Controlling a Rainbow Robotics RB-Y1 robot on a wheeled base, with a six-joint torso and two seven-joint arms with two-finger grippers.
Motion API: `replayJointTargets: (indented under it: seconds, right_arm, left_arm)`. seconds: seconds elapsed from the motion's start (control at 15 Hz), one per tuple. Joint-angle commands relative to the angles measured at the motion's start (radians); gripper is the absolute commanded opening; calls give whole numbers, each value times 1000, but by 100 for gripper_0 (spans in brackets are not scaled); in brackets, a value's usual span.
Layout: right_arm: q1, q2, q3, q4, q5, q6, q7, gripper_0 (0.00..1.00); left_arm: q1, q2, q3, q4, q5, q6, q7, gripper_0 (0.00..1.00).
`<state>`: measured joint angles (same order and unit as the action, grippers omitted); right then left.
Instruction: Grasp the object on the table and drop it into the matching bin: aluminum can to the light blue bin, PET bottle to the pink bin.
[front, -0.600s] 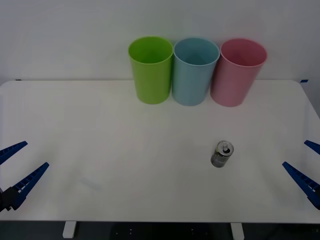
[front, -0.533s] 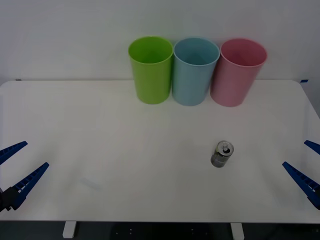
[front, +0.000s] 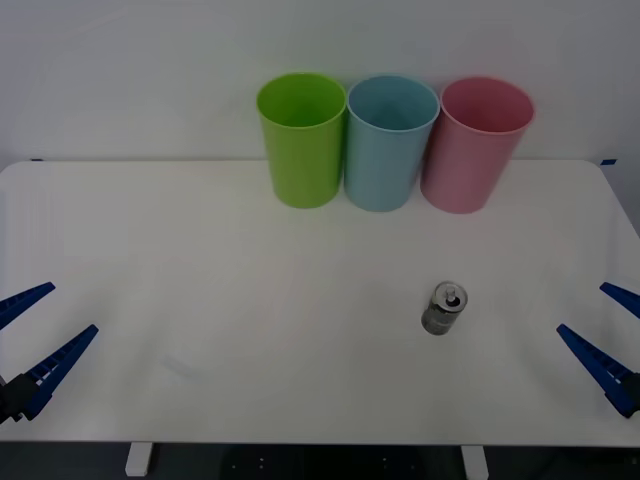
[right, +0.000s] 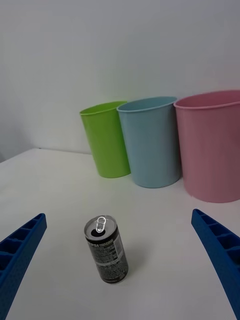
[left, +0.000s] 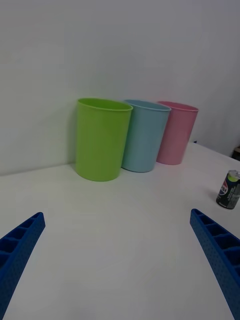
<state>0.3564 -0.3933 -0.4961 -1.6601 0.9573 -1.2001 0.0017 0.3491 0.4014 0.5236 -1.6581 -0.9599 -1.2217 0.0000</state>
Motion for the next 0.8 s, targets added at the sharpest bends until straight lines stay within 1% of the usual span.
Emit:
replayJointTargets:
  seconds: [0.07, 0.27, 0.4, 0.53, 0.8]
  right_arm:
    - [33, -13, 13, 0, 1, 17, 12, 100]
    - [62, -24, 22, 0, 8, 25, 43, 100]
    - [79, -25, 33, 0, 12, 36, 132, 100]
    - [102, -30, 54, 0, 12, 45, 178, 100]
    - [138, -32, 85, 3, 52, 59, 185, 100]
  left_arm:
    - [0, 0, 0, 0, 0, 0, 0, 100]
    - [0, 0, 0, 0, 0, 0, 0, 100]
    - [0, 0, 0, 0, 0, 0, 0, 100]
    - [0, 0, 0, 0, 0, 0, 0, 100]
    - [0, 0, 0, 0, 0, 0, 0, 100]
